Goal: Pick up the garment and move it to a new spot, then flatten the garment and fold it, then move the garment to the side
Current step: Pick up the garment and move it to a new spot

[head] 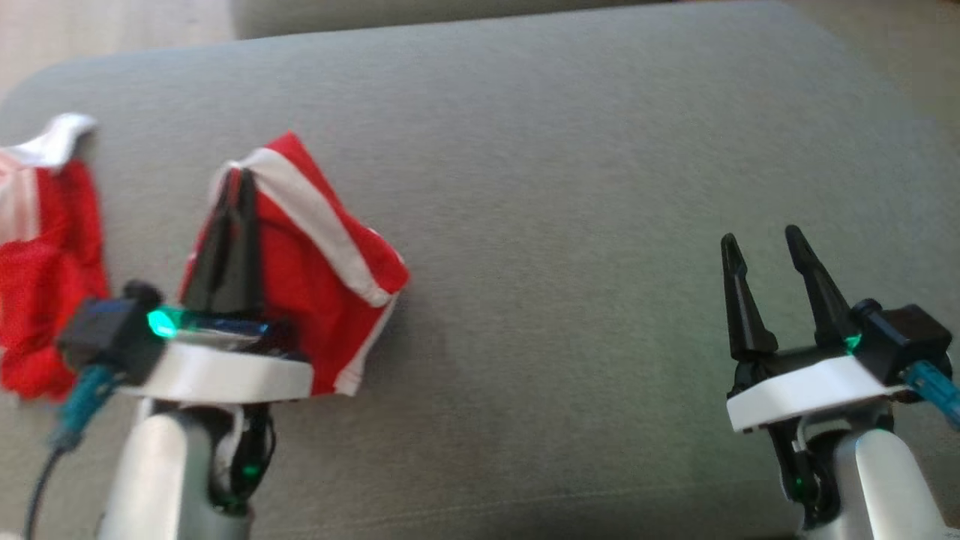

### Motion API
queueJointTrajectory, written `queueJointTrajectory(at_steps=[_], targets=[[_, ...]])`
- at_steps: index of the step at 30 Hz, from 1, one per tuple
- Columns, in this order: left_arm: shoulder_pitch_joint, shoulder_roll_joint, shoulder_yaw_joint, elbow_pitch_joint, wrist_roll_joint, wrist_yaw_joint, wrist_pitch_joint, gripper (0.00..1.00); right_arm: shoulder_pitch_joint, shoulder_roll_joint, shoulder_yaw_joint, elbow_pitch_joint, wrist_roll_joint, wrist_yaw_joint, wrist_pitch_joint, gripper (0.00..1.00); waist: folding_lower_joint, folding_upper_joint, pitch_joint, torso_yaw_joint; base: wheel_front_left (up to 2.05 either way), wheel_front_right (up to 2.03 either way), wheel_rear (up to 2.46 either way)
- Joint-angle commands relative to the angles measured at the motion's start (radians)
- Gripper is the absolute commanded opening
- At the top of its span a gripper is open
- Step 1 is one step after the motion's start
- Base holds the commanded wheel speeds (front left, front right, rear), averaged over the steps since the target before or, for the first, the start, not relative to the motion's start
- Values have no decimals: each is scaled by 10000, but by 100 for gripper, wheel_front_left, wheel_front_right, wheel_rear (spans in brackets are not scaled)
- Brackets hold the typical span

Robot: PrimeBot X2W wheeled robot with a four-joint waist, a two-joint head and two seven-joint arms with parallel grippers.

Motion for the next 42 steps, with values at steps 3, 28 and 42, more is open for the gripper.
queueJointTrajectory(at_steps=[3, 28, 42], targets=[[-1065, 24, -153, 20, 421, -4, -116, 0, -600, -23, 315, -456, 224, 40, -222, 100, 0, 0, 736, -985, 0, 0, 0], [-2336, -296, -3499, 4484, -317, -357, -240, 100, -1157, -21, 511, 380, 776, 40, -1033, 100, 0, 0, 1669, -1687, 0, 0, 0], [-1506, 111, -2754, 3930, -488, 732, -900, 100, -600, -20, 193, 476, 352, 40, -542, 100, 0, 0, 58, -131, 0, 0, 0]])
